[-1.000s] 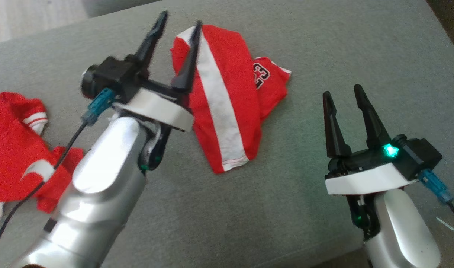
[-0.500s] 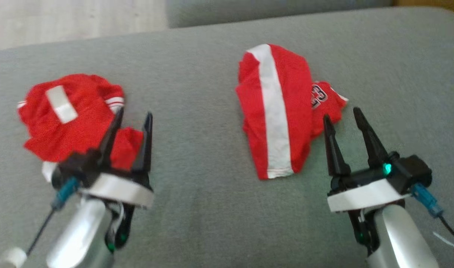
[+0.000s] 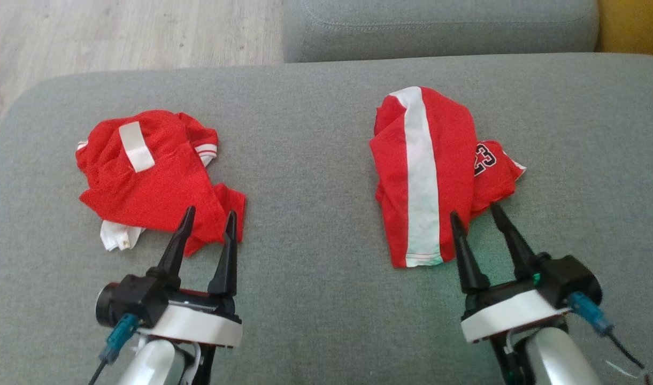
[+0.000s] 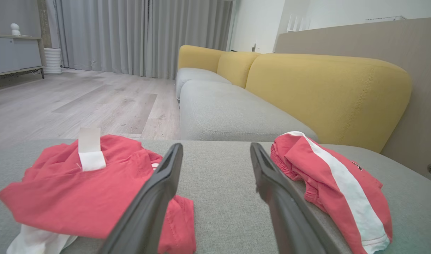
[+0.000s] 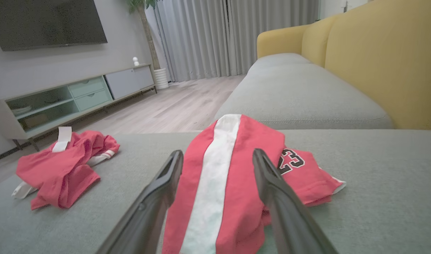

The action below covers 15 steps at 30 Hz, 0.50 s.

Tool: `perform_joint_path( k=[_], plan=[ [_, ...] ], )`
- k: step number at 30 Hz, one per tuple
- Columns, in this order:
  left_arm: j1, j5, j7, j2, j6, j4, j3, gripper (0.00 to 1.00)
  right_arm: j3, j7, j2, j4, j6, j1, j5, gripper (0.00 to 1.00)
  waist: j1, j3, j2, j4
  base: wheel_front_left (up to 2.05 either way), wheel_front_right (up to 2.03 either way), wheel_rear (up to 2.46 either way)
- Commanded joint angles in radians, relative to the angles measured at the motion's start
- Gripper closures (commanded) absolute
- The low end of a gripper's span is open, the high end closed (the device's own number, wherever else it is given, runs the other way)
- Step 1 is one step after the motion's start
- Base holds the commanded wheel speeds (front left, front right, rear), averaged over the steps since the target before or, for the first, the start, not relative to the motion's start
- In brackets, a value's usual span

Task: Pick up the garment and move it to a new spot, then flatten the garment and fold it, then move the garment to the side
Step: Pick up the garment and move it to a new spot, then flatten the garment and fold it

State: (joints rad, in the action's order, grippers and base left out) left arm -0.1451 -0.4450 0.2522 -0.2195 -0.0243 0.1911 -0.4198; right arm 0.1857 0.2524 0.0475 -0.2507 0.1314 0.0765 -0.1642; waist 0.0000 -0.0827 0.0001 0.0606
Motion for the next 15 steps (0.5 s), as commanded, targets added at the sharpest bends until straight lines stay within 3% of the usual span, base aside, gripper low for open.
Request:
perform_joint_path(
  k=[1,15],
  plan=[
    [-0.044,0.013,0.009,-0.006,0.009,-0.035,0.049,0.00,0.036,0.009,0.003,0.020,-0.001,0.038,0.016,0.00,0.0000,-0.008,-0.0001,0.001,0.00,0.00,0.00],
    [-0.055,0.063,0.009,0.070,0.082,0.042,0.068,0.00,0.124,-0.121,0.003,-0.325,-0.001,0.166,0.040,0.00,0.0000,-0.062,-0.0001,0.078,0.00,0.00,0.00]
  ],
)
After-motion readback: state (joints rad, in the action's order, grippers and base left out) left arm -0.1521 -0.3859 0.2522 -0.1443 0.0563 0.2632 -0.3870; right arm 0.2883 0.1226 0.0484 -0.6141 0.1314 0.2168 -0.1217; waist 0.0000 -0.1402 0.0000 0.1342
